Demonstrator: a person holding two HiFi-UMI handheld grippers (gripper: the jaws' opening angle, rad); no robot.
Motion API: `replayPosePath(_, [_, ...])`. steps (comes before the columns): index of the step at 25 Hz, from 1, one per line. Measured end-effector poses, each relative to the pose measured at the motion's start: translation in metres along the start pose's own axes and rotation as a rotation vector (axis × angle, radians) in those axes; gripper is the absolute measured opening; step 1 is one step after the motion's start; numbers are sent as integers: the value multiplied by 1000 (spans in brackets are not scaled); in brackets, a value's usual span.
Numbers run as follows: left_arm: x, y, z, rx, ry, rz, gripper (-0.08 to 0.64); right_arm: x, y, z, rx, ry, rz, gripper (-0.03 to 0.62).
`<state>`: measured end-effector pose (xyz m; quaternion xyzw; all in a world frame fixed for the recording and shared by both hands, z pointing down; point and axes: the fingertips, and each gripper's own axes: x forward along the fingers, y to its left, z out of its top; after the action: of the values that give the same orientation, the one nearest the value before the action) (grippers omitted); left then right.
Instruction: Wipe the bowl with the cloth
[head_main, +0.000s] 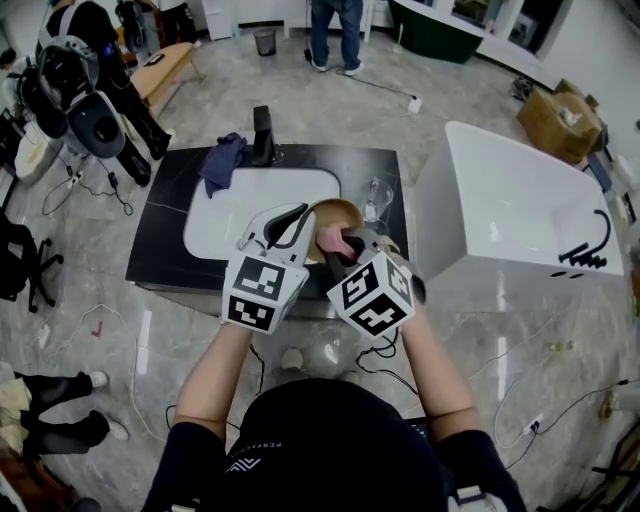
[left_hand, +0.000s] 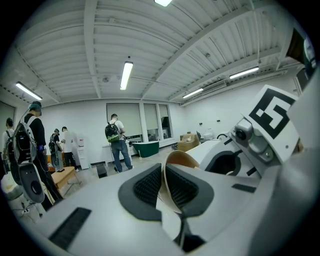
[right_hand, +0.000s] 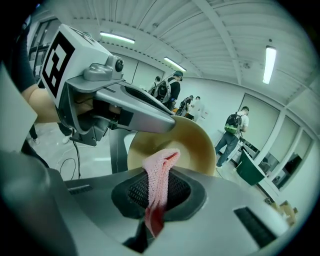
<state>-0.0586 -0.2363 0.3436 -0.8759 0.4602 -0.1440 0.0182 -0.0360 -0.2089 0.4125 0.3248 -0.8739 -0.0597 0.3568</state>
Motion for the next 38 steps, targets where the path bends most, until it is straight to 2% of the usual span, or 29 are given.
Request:
replayPosePath(12, [-6,-6,-10,-48,-2,-39,28,-4,-11,-4,20,-4,-45,43])
replayPosePath(18, [-8,-8,-20,-66,11,-46,28,-6,-17,-1,18,-22,-97,43])
replayPosePath(33, [-11,-10,-32,-147,22,-52,23,-14,-19,23,55,-132,-130,43])
replayPosePath(38, [-9,-11,-31,-171,21,-48,21,-17,-20,24,59,-140,-139,43])
